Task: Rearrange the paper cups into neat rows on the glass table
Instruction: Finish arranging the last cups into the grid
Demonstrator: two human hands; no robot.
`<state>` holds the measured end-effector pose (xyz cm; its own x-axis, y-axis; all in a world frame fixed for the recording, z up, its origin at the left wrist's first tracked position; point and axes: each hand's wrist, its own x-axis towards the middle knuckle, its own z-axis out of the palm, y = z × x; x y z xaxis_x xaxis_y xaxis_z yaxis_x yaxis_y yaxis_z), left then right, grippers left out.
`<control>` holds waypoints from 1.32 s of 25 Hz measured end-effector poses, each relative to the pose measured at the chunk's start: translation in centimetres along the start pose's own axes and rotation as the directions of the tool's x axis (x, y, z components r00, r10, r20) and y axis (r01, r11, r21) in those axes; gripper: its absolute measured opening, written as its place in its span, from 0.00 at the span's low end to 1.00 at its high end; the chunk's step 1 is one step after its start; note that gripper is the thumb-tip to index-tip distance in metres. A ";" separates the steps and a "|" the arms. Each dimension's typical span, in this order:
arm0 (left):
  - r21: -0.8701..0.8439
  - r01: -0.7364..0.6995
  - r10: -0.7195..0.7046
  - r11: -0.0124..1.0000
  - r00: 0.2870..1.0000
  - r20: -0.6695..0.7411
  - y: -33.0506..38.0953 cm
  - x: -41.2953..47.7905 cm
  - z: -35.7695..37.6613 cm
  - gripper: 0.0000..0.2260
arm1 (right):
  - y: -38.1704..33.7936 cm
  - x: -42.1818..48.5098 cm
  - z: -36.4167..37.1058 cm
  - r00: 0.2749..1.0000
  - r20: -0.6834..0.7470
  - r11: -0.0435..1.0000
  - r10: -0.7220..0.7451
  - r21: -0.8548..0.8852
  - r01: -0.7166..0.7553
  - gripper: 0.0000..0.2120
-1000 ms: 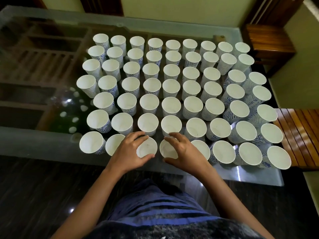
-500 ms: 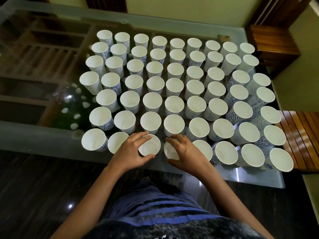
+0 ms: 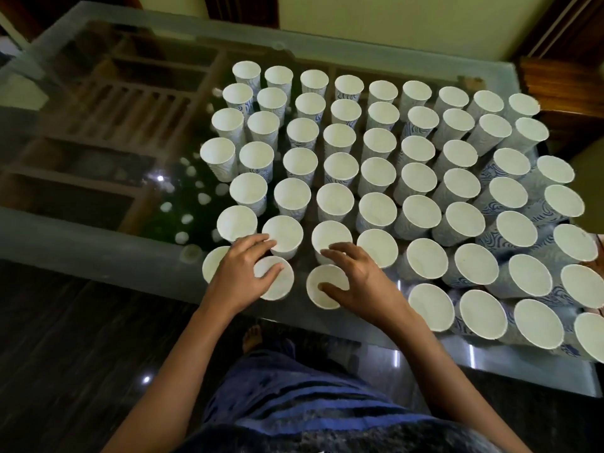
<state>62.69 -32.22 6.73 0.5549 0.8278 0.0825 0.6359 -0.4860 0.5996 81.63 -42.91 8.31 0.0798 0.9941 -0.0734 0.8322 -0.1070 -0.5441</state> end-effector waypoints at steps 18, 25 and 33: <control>0.033 -0.077 0.067 0.996 0.970 0.235 -17.4 21.3 -10.2 0.29 | -11.2 26.0 4.7 0.918 -0.213 0.940 0.336 0.021 -0.339 0.26; -0.026 -0.088 0.091 0.996 0.962 0.258 -17.6 23.7 -9.0 0.30 | -9.8 28.9 4.3 0.902 -0.158 0.907 0.402 -0.070 -0.416 0.29; -0.042 -0.114 0.122 0.993 0.947 0.297 -18.0 25.1 -9.6 0.28 | -8.8 30.0 4.5 0.911 -0.110 0.901 0.397 -0.140 -0.409 0.27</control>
<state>60.05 -0.05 5.66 0.7620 0.6419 -0.0852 0.5452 -0.5650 0.6193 74.27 -12.25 7.12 0.4631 0.8654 -0.1913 0.7946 -0.5010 -0.3431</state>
